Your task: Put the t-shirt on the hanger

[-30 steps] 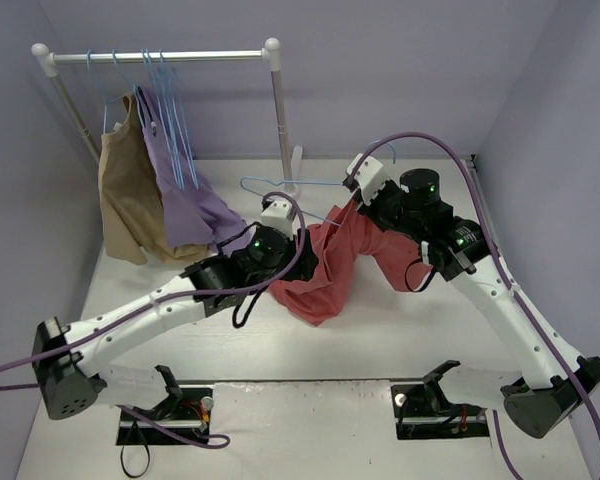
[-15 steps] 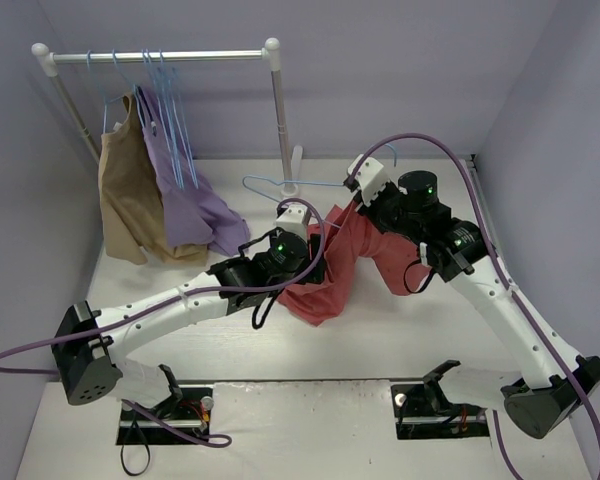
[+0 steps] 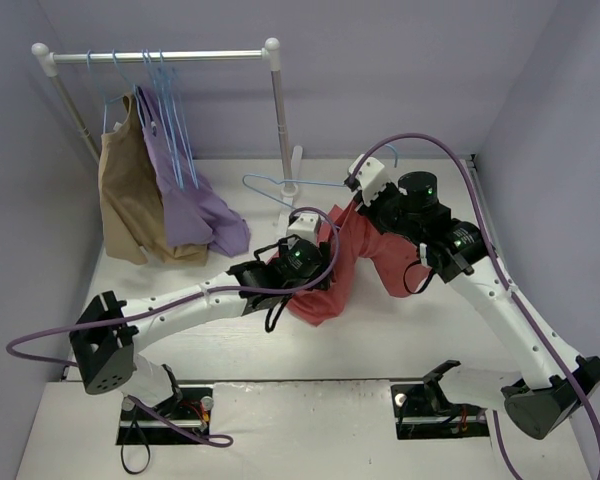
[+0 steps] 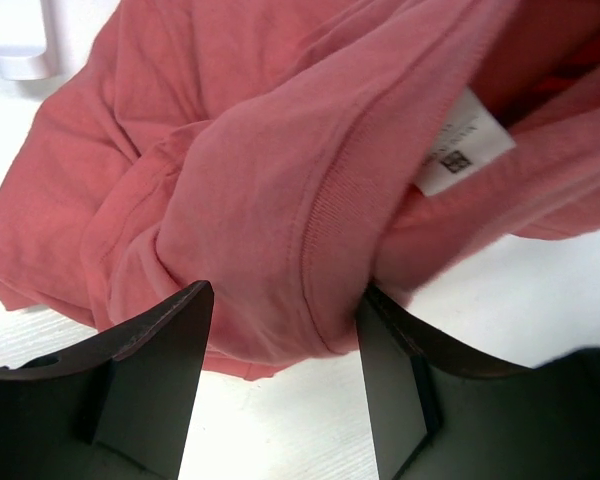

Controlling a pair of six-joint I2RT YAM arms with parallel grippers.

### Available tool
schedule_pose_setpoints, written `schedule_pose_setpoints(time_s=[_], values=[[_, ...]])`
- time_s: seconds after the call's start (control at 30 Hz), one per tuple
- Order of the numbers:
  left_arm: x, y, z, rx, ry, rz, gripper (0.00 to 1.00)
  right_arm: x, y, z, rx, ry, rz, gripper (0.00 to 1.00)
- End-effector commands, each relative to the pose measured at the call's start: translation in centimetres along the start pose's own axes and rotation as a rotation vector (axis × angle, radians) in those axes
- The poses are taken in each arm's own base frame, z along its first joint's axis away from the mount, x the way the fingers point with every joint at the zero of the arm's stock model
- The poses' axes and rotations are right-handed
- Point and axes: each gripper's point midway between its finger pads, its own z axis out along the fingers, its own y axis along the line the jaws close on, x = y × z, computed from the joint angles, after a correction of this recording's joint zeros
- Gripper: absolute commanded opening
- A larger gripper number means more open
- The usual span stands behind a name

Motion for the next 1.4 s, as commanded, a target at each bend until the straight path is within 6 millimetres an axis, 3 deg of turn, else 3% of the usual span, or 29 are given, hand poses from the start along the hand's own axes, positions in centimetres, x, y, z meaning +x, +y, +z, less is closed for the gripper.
schedule_pose_setpoints(time_s=[0.0,0.37,0.47,0.57,0.7,0.73,0.8,0.97,1.17,1.37], values=[[-2.2,0.2,-0.3,-0.056,-0.070,-0.014,0.54,-3.5,-1.8,-1.3,0.079,-0.140,0.013,0.02],[-0.8,3.4,-0.4,-0.160,-0.056,0.011,0.54,-2.8,-1.5,-1.8,0.083,-0.136,0.023,0.02],[-1.8,3.9,-0.9,-0.165,-0.074,0.013,0.44,-2.7,-1.4,-1.9,0.083,-0.137,0.027,0.02],[-4.0,4.8,-2.1,-0.171,-0.124,0.016,0.17,-2.2,-1.2,-2.0,0.084,-0.131,0.031,0.02],[-6.7,4.4,-3.5,-0.071,-0.144,0.030,0.05,-1.6,-0.8,-1.9,0.076,-0.121,0.033,0.02],[-7.5,5.6,-3.5,-0.078,-0.137,0.034,0.04,-1.6,-0.8,-1.9,0.076,-0.121,0.034,0.02],[-9.7,5.6,-4.6,-0.032,-0.135,0.036,0.01,-1.7,-0.6,-2.0,0.072,-0.123,0.033,0.02],[-12.9,7.1,-6.4,0.003,-0.114,0.060,0.00,-1.5,-0.2,-1.9,0.070,-0.117,0.019,0.01],[-15.6,9.0,-7.4,0.017,-0.078,0.081,0.00,-1.6,0.6,-2.0,0.073,-0.111,0.001,0.00],[-17.7,9.6,-8.3,0.045,-0.071,0.092,0.00,-1.0,1.0,-1.7,0.104,-0.076,-0.023,0.00]])
